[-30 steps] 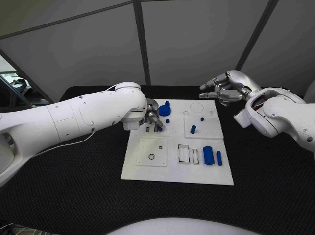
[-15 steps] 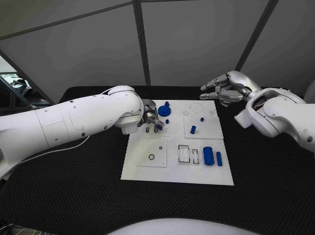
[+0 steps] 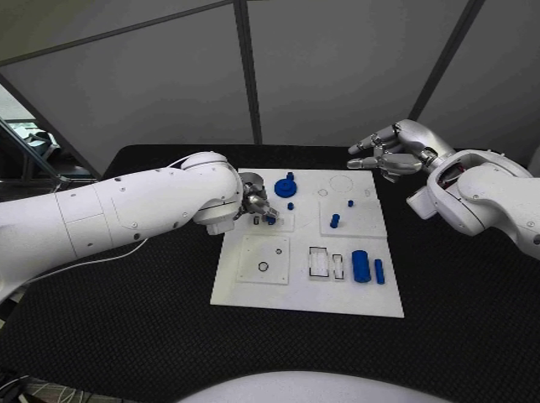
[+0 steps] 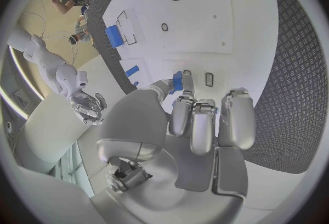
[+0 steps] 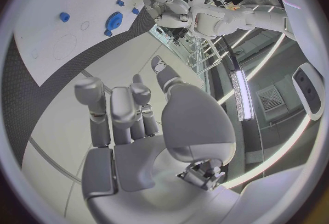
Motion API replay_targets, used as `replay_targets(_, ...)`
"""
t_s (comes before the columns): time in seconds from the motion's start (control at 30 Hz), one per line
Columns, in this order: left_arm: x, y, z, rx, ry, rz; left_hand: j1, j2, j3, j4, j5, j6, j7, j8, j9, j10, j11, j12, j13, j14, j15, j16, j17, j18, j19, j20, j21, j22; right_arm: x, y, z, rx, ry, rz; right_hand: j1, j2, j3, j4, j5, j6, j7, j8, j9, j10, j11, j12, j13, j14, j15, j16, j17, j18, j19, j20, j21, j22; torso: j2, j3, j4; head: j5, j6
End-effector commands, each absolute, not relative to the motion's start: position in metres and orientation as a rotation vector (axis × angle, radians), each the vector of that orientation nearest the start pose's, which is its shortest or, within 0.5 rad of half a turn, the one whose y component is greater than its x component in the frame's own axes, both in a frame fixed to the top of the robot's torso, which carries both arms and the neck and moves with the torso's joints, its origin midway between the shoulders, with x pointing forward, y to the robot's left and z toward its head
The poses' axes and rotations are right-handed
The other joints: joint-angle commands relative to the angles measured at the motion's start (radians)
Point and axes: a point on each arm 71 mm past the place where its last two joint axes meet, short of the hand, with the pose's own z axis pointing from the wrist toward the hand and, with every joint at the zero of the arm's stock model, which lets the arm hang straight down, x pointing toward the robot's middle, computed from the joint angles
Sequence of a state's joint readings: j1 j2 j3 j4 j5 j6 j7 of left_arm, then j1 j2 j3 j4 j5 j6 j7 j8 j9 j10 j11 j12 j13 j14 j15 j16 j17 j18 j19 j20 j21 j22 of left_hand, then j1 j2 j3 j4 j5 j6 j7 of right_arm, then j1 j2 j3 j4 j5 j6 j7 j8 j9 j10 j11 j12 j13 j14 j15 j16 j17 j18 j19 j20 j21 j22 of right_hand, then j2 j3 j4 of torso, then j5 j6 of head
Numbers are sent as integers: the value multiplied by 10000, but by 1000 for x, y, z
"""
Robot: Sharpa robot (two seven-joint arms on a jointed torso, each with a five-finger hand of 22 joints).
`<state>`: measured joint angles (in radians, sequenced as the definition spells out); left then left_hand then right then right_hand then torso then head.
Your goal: Assemble the parts on the task board
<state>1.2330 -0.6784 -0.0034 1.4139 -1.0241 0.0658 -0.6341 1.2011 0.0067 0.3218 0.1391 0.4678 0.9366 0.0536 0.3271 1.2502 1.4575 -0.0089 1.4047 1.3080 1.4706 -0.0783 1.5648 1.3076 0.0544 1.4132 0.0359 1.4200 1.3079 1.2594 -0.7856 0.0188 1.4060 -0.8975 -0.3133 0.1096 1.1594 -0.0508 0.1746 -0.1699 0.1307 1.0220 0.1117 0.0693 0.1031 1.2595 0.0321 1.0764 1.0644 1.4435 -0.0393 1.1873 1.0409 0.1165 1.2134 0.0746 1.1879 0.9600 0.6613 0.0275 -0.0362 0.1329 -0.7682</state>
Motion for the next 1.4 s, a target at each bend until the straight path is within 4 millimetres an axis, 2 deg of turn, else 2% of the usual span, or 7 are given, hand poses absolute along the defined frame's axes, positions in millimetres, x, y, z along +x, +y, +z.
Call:
replay_targets(0.03, 506, 174, -205, -2750, 22588, -3315, -99, -30, 1688, -1608, 33, 13, -37, 48, 10, 490, -119, -30, 2119, 1002, -9, 60, 2632, 38, 60, -18, 39, 156, 523, -205, -136, 2728, 15829, 10392, -27, 113, 29, -36, 64, -53, 12, -43, 9, 40, -18, 12, -10, 75, -18, -64, 1, 84, 20, -23, -36, 16, -5, -1, -37, 27, -9)
replay_targets(1.4, 510, 166, -210, -2242, 22732, -3030, -209, -105, 1900, -1707, 99, 60, -44, 73, 87, 524, -128, 29, 2143, 1002, -7, 60, 2632, 19, 108, -20, 83, 243, 524, -202, -137, 2685, 15838, 10446, -44, 116, 25, -32, 63, -63, 14, -48, 8, 45, -17, 19, -9, 80, -18, -70, 7, 83, 28, -23, -42, 15, 4, -3, -30, -16, -36)
